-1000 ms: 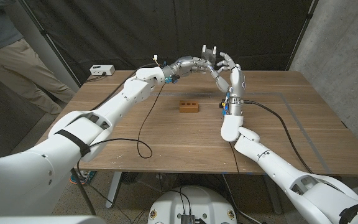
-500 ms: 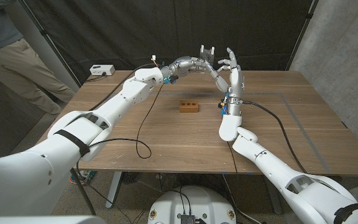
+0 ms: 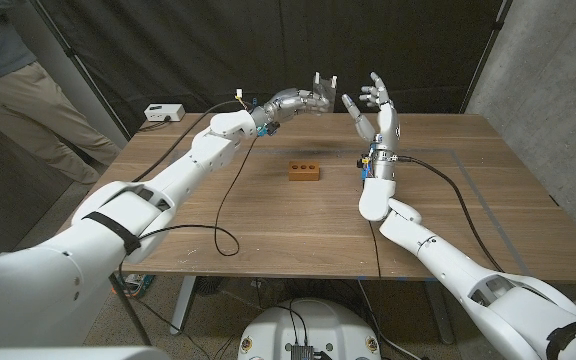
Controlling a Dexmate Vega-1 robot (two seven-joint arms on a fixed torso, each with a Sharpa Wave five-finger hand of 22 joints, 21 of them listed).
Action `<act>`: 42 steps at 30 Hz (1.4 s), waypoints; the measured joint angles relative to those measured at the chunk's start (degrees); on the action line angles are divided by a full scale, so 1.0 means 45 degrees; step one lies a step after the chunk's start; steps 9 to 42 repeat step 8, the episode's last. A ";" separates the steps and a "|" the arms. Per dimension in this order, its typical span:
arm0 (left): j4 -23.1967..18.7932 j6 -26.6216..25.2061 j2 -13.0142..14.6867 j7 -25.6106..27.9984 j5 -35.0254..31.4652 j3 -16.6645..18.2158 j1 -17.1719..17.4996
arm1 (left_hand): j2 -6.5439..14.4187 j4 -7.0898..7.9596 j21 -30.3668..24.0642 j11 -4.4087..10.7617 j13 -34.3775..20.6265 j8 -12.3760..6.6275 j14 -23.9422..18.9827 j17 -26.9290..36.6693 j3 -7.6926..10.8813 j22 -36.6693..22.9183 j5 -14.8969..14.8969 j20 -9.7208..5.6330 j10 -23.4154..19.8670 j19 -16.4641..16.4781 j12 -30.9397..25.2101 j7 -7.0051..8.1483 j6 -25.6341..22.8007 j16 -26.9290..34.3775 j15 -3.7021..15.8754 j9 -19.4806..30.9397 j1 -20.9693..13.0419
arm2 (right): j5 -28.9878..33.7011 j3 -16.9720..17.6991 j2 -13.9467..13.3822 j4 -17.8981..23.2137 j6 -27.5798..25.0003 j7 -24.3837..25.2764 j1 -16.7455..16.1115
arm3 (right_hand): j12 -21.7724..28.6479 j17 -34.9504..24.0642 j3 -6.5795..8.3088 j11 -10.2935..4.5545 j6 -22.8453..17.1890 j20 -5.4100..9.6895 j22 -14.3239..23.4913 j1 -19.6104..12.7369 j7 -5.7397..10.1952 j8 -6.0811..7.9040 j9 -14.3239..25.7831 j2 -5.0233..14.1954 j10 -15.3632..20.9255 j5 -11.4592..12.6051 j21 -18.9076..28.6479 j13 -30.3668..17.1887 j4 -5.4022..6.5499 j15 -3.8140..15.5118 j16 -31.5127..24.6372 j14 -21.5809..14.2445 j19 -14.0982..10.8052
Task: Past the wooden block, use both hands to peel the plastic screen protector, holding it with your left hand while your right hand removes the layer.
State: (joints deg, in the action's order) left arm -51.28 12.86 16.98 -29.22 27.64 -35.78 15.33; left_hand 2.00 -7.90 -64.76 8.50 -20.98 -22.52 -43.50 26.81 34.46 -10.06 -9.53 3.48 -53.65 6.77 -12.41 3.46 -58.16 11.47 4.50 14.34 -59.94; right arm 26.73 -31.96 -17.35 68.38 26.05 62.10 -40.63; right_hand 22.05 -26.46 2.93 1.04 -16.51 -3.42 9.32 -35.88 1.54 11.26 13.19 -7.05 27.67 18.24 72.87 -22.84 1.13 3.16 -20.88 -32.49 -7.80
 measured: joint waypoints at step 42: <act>-0.0038 0.0653 0.0518 0.0044 -0.0019 0.0275 0.0351 | 0.0018 0.0000 0.0000 0.0013 0.0060 0.0000 0.0000 -0.0059 -0.0001 -0.0001 0.0005 0.0001 0.0012 -0.0001 0.0000 0.0001 -0.0001 0.0000 0.0000 0.0000 -0.0020 | -0.0060 -0.0114 -0.0348 0.1536 -0.1501 -0.0004 -0.0433 | -0.0525 0.0682 0.0002 -0.0030 0.0014 -0.0582 0.0005 0.0167 0.0053 0.0000 -0.0210 0.0168 -0.0430 -0.0075 -0.1196 0.0572 0.0106 -0.0115 0.0745 0.0734 0.0726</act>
